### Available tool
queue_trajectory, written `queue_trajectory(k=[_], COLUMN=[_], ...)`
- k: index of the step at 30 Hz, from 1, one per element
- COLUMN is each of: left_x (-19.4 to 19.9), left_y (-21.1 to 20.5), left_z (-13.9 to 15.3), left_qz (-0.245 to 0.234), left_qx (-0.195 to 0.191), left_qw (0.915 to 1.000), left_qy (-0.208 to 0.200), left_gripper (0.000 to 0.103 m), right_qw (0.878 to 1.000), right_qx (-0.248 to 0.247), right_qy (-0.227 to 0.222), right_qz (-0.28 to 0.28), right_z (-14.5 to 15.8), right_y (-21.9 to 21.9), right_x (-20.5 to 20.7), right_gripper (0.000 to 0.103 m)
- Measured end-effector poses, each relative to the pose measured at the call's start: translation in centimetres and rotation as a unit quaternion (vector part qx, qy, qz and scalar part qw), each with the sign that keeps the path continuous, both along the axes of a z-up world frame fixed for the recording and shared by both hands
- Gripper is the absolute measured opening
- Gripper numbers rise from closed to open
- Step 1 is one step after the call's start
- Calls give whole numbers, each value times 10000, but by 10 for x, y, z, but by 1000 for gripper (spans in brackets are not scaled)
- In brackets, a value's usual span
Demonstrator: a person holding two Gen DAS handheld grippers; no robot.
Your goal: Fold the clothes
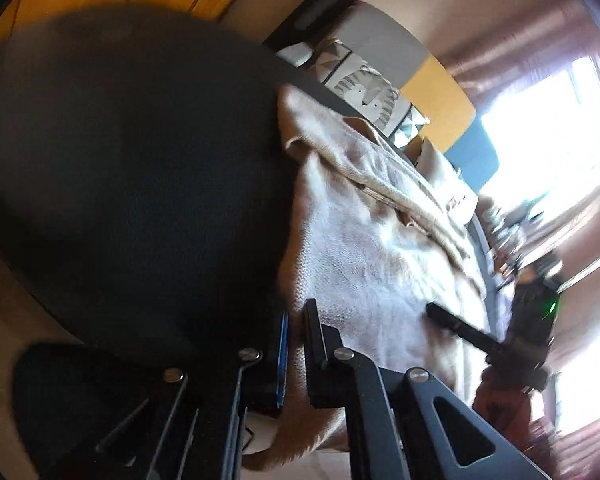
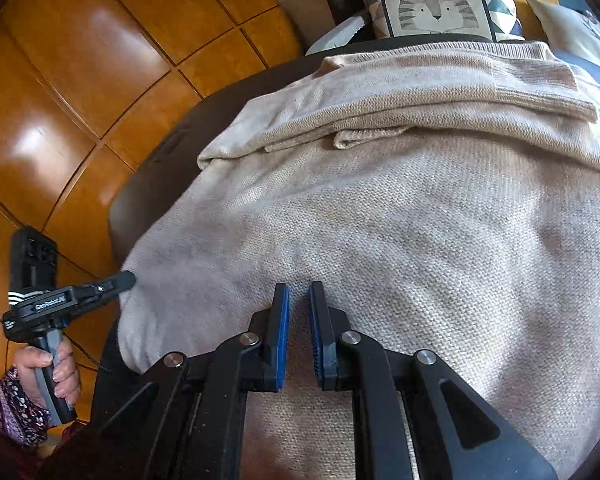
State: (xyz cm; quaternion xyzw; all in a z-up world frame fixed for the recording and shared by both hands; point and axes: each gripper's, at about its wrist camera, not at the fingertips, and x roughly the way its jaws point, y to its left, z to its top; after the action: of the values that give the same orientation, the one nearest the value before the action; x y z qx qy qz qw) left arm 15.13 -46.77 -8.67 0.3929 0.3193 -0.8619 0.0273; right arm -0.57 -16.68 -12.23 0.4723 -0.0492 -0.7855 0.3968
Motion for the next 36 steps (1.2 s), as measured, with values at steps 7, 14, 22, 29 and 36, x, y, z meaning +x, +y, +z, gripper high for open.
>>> queue_trajectory(k=[7, 14, 22, 29, 36], left_x=[4, 6, 17, -26, -38], left_y=[8, -13, -32, 14, 19], left_z=[-5, -15, 12, 16, 0], left_qz=[19, -44, 423, -295, -258], left_qx=[-415, 511, -92, -258, -477], left_qw=[9984, 9982, 9989, 9992, 9981], left_qy=[-373, -312, -184, 66, -276], left_gripper=[6, 8, 7, 7, 7], right_qw=[9998, 9999, 9985, 9896, 9864], right_qx=[159, 130, 483, 629, 761], right_qy=[143, 96, 265, 771, 413], right_qz=[59, 7, 43, 1042, 1395], right_z=[-1, 2, 17, 57, 25], right_y=[-4, 4, -4, -91, -179], right_x=[1, -1, 3, -9, -47], right_gripper=[11, 11, 11, 11, 11])
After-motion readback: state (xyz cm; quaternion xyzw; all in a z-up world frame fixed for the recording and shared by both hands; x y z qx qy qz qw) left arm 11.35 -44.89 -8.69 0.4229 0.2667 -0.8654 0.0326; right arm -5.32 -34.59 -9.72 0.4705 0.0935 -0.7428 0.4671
